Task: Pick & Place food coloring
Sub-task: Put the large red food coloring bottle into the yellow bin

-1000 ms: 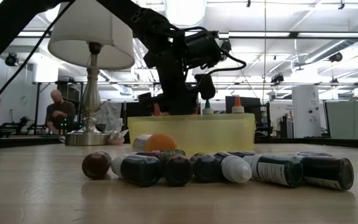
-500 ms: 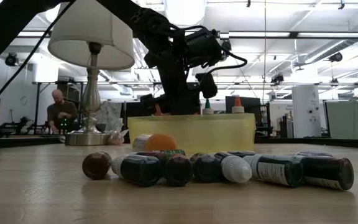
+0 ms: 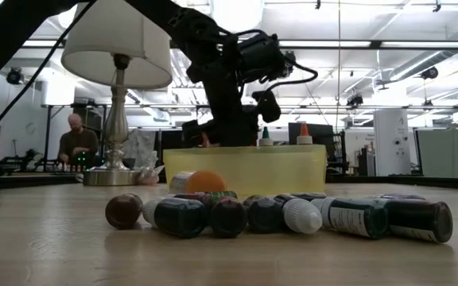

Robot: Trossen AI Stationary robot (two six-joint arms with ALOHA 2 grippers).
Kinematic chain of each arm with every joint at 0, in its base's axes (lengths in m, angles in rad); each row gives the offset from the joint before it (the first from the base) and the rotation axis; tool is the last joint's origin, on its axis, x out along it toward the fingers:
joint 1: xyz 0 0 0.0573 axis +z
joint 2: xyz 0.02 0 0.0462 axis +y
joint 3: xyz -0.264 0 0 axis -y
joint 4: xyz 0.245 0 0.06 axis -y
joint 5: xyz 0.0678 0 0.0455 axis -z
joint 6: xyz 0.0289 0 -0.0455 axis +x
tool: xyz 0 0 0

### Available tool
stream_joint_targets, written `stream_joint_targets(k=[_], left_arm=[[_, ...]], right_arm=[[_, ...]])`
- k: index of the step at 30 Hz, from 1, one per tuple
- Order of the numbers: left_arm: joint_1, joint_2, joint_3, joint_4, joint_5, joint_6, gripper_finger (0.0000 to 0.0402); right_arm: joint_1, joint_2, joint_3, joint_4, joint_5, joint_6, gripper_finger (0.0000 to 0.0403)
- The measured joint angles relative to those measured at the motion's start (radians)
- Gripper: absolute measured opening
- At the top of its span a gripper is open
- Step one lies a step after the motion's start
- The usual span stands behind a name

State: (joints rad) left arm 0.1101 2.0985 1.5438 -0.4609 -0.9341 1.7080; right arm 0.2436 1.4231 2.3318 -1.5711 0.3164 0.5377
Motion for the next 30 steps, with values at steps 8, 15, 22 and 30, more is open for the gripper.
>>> stream_joint_targets(k=[8,15,22,30], left_arm=[[0.000,-0.001,0.050,-0.002,0.010,-0.006,0.0129],[0.000,-0.001,0.054,-0.017,0.039,-0.014,0.0129],[0.000,-0.001,0.054,-0.022,0.046,-0.028,0.0129],[0.000,-0.001,0.054,-0.028,0.052,-0.047,0.0133]], right_arm=[[0.000,0.000,0.000,0.000,0.000,0.000,0.0224],[0.000,0.000,0.000,0.000,0.000,0.000,0.0224],[0.000,0.000,0.000,0.000,0.000,0.000,0.0224],[0.000,0.000,0.000,0.000,-0.001,0.001,0.0224]])
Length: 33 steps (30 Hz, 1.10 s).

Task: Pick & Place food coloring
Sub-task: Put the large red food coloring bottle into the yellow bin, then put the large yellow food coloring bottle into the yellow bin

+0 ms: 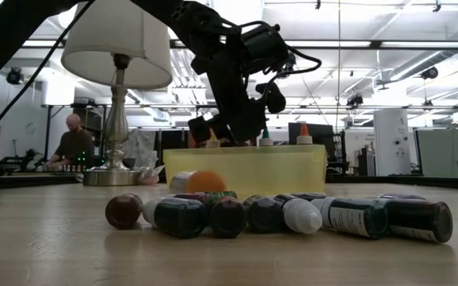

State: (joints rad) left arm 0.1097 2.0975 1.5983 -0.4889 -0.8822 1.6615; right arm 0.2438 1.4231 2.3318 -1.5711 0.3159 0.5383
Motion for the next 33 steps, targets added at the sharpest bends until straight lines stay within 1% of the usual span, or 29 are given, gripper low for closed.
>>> stream_joint_targets(k=[6,10,12,13,24,33], left_arm=[[0.000,0.000,0.000,0.001,-0.001,-0.006,0.0177],[0.000,0.000,0.001,0.002,-0.046,-0.002,0.0200],[-0.002,0.000,0.001,0.002,-0.087,-0.002,0.0203],[-0.004,-0.001,0.001,0.002,-0.092,-0.006,0.0203],[-0.049,-0.022,0.001,0.001,-0.098,-0.022,0.0204],[-0.125,-0.107,0.001,-0.049,-0.130,-0.093,0.0204]], right_arm=[[0.000,0.000,0.000,0.000,0.000,0.000,0.0224],[0.000,0.000,0.000,0.000,0.000,0.000,0.0224],[0.000,0.000,0.000,0.000,0.000,-0.002,0.0224],[0.000,0.000,0.000,0.000,0.000,-0.004,0.0224],[0.000,0.000,0.000,0.000,0.000,-0.008,0.0224],[0.000,0.000,0.000,0.000,-0.001,-0.008,0.0224]])
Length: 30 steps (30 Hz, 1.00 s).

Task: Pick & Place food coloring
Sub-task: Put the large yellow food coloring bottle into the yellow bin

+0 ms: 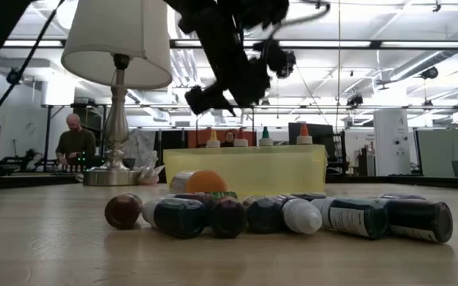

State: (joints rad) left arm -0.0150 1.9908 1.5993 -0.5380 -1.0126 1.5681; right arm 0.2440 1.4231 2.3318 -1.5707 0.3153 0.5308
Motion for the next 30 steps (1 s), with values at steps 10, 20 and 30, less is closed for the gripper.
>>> stream_joint_targets(k=[10,20,30], left_arm=[[-0.078,-0.153,0.013,0.011,0.003,-0.105,0.0204],[-0.116,-0.322,0.059,0.150,-0.046,-0.274,0.0204],[-0.173,-0.484,0.068,0.222,-0.042,-0.507,0.0204]], right_arm=[[0.000,0.000,0.000,0.003,-0.001,-0.002,0.0224],[0.000,0.000,0.000,0.004,-0.009,0.008,0.0224],[0.000,0.001,0.000,0.005,-0.009,0.008,0.0224]])
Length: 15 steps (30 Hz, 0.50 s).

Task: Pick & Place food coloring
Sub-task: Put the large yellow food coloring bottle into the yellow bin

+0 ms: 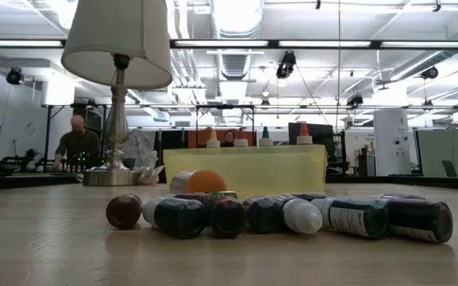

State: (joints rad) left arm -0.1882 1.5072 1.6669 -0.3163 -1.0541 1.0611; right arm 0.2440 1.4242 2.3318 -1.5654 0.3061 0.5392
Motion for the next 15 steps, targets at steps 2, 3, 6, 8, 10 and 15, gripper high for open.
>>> stream_joint_targets(k=[2,3,6,8,10,15], left_arm=[[-0.022,-0.036,0.000,-0.008,0.030,-0.078,0.0204],[-0.032,-0.055,0.000,-0.016,0.059,-0.128,0.0204],[-0.056,-0.113,0.000,-0.047,0.161,-0.300,0.0204],[-0.066,-0.146,0.000,-0.066,0.232,-0.413,0.0204],[-0.072,-0.174,0.000,-0.087,0.306,-0.518,0.0204],[-0.072,-0.218,0.000,-0.145,0.505,-0.753,0.0204]], right_arm=[[0.000,0.000,-0.003,0.001,0.000,-0.001,0.0224],[0.000,0.000,-0.007,0.001,0.000,-0.003,0.0224],[0.000,0.000,-0.027,0.001,0.000,-0.032,0.0224],[0.000,0.000,-0.045,0.000,0.000,-0.043,0.0224],[0.000,0.000,-0.066,0.001,0.000,-0.049,0.0224],[0.007,0.000,-0.129,0.005,0.001,-0.097,0.0224]])
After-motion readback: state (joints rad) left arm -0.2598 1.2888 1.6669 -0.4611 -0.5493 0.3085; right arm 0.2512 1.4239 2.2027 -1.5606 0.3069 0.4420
